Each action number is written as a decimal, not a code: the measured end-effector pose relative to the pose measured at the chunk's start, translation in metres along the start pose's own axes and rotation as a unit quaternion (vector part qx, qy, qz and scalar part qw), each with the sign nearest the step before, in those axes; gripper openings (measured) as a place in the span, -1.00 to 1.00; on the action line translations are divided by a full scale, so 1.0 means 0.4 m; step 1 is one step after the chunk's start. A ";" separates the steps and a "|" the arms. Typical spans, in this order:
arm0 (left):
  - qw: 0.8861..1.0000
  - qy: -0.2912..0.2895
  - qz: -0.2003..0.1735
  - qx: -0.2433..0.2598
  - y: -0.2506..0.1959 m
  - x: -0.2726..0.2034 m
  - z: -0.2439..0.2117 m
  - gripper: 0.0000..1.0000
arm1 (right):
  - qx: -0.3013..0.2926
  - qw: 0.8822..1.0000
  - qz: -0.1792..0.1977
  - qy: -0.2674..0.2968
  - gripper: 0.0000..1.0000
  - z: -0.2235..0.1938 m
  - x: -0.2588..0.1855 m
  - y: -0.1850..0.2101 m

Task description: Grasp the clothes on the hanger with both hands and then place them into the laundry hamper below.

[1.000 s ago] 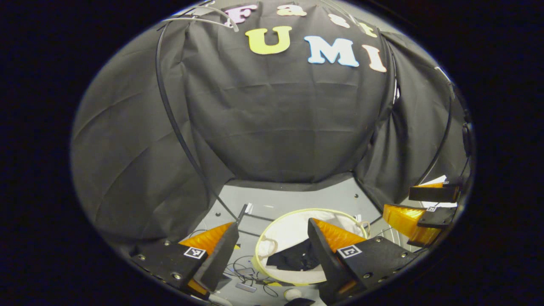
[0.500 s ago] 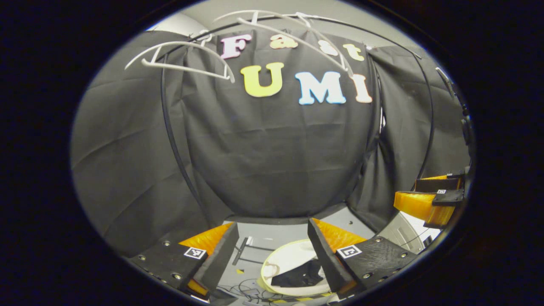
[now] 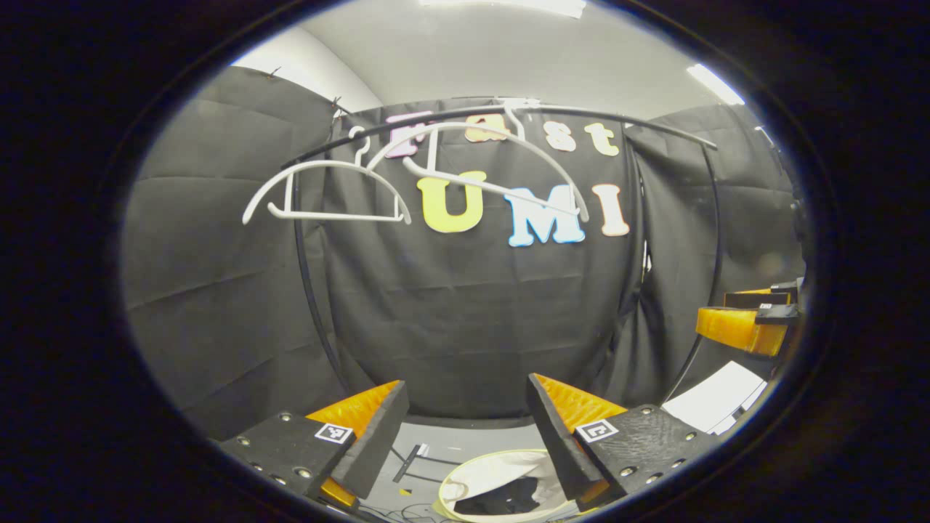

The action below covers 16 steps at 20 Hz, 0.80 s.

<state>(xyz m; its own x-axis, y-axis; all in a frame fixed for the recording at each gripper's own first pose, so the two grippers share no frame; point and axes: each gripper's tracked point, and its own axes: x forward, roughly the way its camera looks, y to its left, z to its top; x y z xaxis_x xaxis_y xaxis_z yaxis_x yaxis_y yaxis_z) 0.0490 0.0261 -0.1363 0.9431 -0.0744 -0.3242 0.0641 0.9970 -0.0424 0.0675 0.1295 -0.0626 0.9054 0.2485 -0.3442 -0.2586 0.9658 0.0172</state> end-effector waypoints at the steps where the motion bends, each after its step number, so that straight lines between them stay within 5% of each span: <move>1: 1.000 -0.009 0.001 -0.002 0.001 -0.021 0.034 0.89 | -0.001 1.000 -0.002 -0.015 0.90 0.019 -0.018 -0.014; 10: 0.994 -0.109 0.021 0.022 0.015 -0.186 0.245 0.89 | -0.017 0.993 -0.041 -0.107 0.89 0.121 -0.220 -0.146; 16: 0.989 -0.142 0.029 0.024 0.014 -0.226 0.272 0.89 | -0.006 0.990 -0.060 -0.130 1.00 0.115 -0.276 -0.188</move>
<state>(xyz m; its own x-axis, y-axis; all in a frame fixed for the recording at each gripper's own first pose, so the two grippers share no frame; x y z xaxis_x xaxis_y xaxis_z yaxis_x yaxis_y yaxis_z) -0.0005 0.0405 -0.0042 0.9988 -0.0151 -0.0468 0.0159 0.9998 0.0153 0.0025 0.0328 0.0170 0.9853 0.1446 -0.0907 -0.1471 0.9889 -0.0217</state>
